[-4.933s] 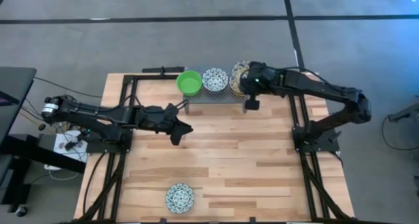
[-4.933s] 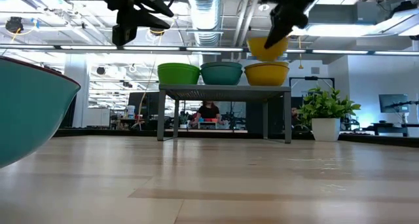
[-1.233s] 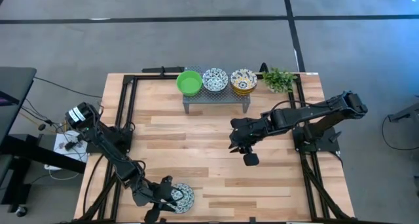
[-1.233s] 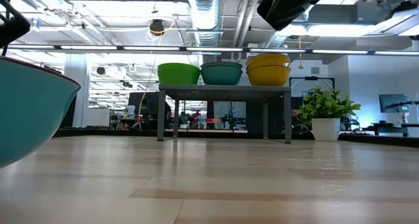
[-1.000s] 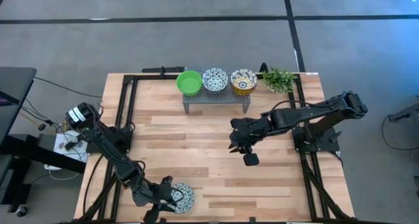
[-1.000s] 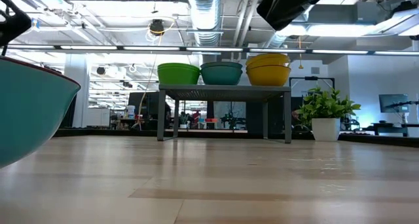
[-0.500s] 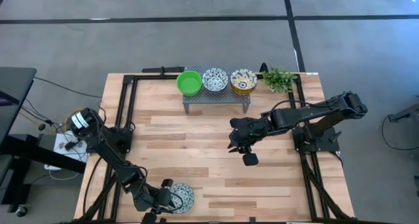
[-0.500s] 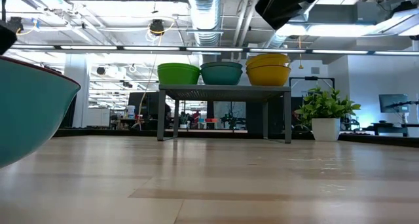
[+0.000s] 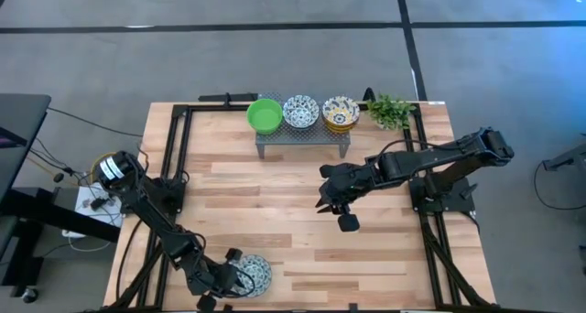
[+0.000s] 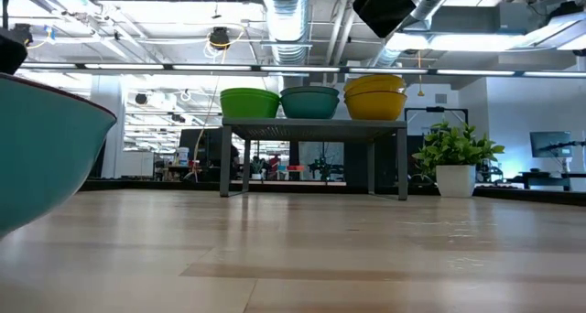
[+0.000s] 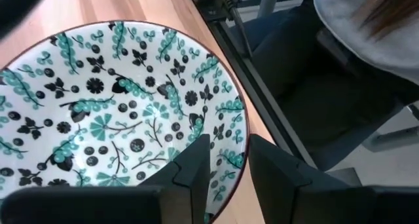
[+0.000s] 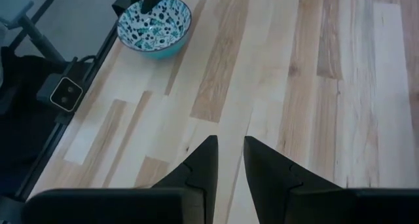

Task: Pick & Place Mini bowls
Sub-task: Stack the green patterned bowl on top of the green patterned bowl on the shelf

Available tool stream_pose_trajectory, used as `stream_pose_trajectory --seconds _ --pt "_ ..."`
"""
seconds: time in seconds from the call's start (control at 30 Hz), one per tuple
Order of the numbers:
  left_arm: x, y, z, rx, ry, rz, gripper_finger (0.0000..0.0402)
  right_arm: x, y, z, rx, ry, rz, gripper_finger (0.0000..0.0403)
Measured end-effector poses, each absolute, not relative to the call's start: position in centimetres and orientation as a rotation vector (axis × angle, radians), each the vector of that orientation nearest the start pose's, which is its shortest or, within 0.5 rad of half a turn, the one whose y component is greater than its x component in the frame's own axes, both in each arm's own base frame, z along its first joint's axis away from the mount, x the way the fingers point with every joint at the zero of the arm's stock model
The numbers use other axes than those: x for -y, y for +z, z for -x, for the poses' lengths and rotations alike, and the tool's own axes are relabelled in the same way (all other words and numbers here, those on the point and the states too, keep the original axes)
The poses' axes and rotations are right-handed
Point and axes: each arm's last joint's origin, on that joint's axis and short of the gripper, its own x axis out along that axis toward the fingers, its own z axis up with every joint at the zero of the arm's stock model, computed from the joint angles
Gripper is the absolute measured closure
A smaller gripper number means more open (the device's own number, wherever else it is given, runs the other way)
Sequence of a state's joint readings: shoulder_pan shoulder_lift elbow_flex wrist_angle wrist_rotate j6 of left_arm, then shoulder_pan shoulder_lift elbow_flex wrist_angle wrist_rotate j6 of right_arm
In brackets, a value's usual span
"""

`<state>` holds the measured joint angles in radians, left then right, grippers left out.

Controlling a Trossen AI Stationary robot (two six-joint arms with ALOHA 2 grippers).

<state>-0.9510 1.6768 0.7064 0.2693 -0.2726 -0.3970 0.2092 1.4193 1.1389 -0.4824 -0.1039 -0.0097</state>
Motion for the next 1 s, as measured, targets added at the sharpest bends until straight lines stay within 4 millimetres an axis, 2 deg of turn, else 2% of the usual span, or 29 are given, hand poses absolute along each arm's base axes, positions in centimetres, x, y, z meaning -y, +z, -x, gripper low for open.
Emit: stream_pose_trajectory --seconds 0.23,0.5,0.7,1.0 --pt "24.6 13.6 -18.6 -0.685 -0.488 -0.046 0.0305 -6.5 28.8 -29.5 -0.756 0.320 0.097 0.0333" --pt "24.0 13.8 -19.5 -0.663 -0.445 -0.035 0.0383 -6.5 28.8 -29.5 -0.752 0.330 0.123 0.0333" --pt "22.9 13.6 -20.6 -0.661 -0.371 -0.032 0.0371 -6.5 28.8 -29.5 -0.752 0.330 0.123 0.0333" --pt "20.8 13.7 -22.8 -0.652 -0.278 -0.001 0.0381 -6.6 28.8 -29.5 -0.753 0.331 0.123 0.0333"
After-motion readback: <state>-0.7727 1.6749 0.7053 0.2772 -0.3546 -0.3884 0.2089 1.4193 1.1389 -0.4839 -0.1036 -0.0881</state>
